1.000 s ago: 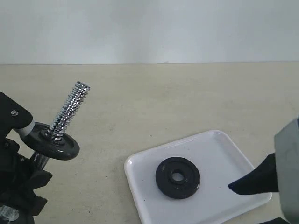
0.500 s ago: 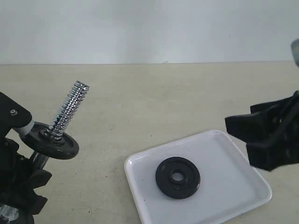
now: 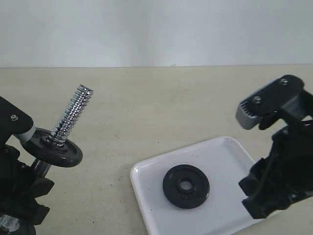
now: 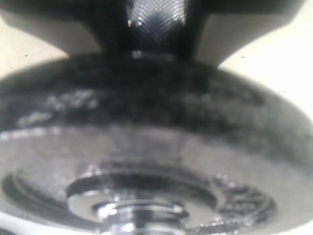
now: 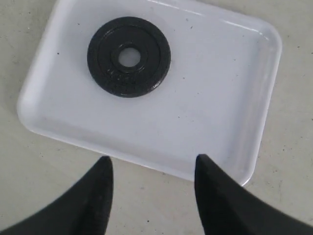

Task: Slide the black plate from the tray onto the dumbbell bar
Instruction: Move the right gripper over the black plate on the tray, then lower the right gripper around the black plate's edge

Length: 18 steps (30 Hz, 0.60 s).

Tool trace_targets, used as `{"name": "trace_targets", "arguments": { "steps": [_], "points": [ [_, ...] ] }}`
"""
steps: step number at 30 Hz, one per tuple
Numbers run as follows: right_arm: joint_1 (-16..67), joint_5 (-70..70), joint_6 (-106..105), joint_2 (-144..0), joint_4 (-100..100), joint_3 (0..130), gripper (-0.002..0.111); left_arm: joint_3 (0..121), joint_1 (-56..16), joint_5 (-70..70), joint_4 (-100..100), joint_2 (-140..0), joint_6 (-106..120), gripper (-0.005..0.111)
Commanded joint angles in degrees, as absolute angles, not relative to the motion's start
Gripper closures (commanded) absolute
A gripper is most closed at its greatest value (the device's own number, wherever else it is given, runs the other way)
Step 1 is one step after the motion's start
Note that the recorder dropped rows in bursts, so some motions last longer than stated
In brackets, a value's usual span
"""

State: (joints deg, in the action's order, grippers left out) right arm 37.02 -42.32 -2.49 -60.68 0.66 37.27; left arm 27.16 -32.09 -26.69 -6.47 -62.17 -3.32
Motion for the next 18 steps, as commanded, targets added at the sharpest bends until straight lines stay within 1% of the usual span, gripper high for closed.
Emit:
{"name": "trace_targets", "arguments": {
  "steps": [1, 6, 7, 8, 9, 10, 11, 12, 16, 18],
  "points": [
    [37.1, -40.1, -3.0, -69.9, -0.5, 40.3, 0.062, 29.4, -32.5, -3.1, -6.4, -60.0, -4.6, 0.102],
    [37.1, -38.7, -3.0, -77.3, -8.0, 44.0, 0.062, 29.4, -32.5, -3.2, -6.4, -60.0, -4.6, 0.102],
    [37.1, -38.7, -3.0, -78.5, -9.9, 44.8, 0.06, 29.4, -32.5, -3.2, -6.4, -60.0, -4.6, 0.102],
    [37.1, -38.7, -3.0, -79.5, -10.8, 45.3, 0.057, 29.4, -32.5, -3.3, -6.4, -60.0, -4.6, 0.102],
    [37.1, -37.6, -3.6, -81.1, -12.4, 46.1, 0.043, 29.4, -32.5, -3.3, -6.4, -60.0, -4.6, 0.102],
    [37.1, -36.4, -3.7, -81.9, -13.4, 46.1, 0.032, 29.4, -32.5, -3.3, -6.4, -60.0, -4.6, 0.102],
    [37.1, -35.6, -3.7, -82.4, -14.1, 46.1, 0.027, 29.4, -32.5, -3.3, -6.4, -60.0, -4.6, 0.102],
    [37.1, -34.6, -3.8, -82.9, -14.8, 46.1, 0.024, 29.4, -32.5, -3.3, -6.4, -60.0, -4.6, 0.102],
    [37.1, -32.7, -4.0, -83.5, -16.8, 46.0, 0.024, 29.4, -32.5, -3.3, -6.4, -60.0, -4.6, 0.102],
    [37.1, -32.3, -4.0, -83.6, -19.1, 46.0, 0.019, 29.4, -32.5, -3.3, -6.4, -60.0, -4.6, 0.102]
  ]
}}
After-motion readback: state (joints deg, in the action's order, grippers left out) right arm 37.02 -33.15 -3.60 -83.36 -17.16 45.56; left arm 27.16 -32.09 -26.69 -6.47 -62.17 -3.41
